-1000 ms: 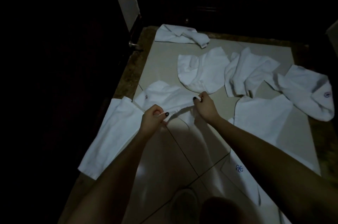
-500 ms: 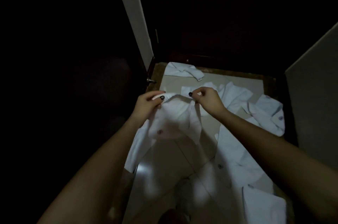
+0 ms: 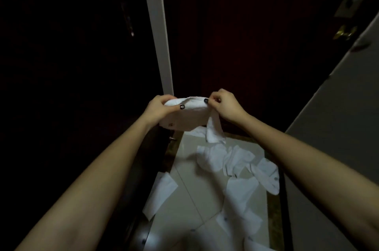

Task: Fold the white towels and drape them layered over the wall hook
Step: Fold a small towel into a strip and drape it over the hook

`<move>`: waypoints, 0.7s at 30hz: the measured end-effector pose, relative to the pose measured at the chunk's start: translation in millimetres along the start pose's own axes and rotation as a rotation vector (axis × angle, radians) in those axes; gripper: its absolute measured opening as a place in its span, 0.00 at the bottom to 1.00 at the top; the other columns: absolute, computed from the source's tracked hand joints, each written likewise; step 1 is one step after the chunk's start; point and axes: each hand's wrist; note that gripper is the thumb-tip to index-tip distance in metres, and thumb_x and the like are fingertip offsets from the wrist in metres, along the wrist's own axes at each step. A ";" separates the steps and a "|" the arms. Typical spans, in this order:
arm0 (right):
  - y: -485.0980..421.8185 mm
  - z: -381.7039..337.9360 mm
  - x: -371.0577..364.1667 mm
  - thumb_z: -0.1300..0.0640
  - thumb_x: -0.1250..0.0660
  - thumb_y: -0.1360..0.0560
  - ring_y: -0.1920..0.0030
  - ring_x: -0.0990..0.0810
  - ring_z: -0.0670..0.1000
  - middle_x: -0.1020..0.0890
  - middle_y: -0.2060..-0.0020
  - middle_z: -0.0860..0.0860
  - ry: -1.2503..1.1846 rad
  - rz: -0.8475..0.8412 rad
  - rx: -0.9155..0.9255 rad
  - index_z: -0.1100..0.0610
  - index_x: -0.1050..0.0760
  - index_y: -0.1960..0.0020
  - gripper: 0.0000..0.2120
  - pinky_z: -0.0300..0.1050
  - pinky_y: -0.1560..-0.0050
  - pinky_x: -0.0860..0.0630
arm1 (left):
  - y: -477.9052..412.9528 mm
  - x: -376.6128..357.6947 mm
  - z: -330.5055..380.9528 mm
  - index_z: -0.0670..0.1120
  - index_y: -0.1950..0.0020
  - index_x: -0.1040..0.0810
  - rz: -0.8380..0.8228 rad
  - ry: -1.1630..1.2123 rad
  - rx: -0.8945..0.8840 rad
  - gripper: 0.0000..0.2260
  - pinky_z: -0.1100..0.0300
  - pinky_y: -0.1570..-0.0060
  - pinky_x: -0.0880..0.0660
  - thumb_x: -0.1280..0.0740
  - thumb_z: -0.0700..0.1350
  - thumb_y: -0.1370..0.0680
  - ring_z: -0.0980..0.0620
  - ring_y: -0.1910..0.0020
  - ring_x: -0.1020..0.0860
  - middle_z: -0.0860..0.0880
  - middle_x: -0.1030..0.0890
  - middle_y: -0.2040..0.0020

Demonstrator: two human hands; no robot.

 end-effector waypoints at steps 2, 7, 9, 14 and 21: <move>9.8 -34.6 29.3 0.57 0.36 0.20 0.58 0.29 0.48 0.28 0.64 0.50 0.020 0.040 0.052 0.59 0.26 0.60 0.11 0.41 0.60 0.39 | 19.9 21.2 34.1 0.51 0.50 0.19 0.070 -0.044 -0.049 0.08 0.50 0.43 0.25 0.26 0.51 0.27 0.46 0.45 0.24 0.43 0.24 0.44; 52.2 -106.2 70.1 0.57 0.38 0.19 0.65 0.29 0.47 0.27 0.68 0.49 -0.038 0.089 0.114 0.56 0.31 0.61 0.12 0.42 0.66 0.39 | 83.1 68.2 93.5 0.50 0.51 0.18 0.169 0.003 -0.142 0.05 0.49 0.45 0.25 0.28 0.49 0.24 0.47 0.47 0.22 0.44 0.21 0.47; 70.2 -127.6 73.7 0.58 0.37 0.19 0.66 0.29 0.47 0.27 0.69 0.49 -0.029 0.087 0.144 0.56 0.31 0.61 0.12 0.43 0.65 0.38 | 109.0 84.8 104.5 0.48 0.51 0.18 0.186 0.054 -0.174 0.03 0.49 0.44 0.25 0.30 0.46 0.23 0.50 0.49 0.21 0.46 0.18 0.51; 115.8 -172.2 76.2 0.54 0.37 0.19 0.62 0.23 0.57 0.22 0.66 0.58 0.053 0.009 0.183 0.59 0.27 0.58 0.11 0.52 0.62 0.31 | 176.1 114.3 118.9 0.54 0.54 0.19 0.271 0.053 -0.280 0.06 0.66 0.51 0.28 0.32 0.42 0.21 0.61 0.54 0.23 0.57 0.19 0.56; 160.0 -248.9 63.3 0.48 0.35 0.20 0.70 0.28 0.49 0.27 0.73 0.49 0.115 -0.047 0.380 0.55 0.29 0.63 0.16 0.46 0.67 0.34 | 268.9 169.2 116.1 0.49 0.49 0.18 0.449 0.123 -0.320 0.07 0.57 0.54 0.27 0.35 0.47 0.19 0.54 0.54 0.21 0.45 0.18 0.55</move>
Point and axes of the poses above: each hand's wrist, its own y-axis away from the middle knuckle, its own x-axis out of the back of the hand, z = x × y
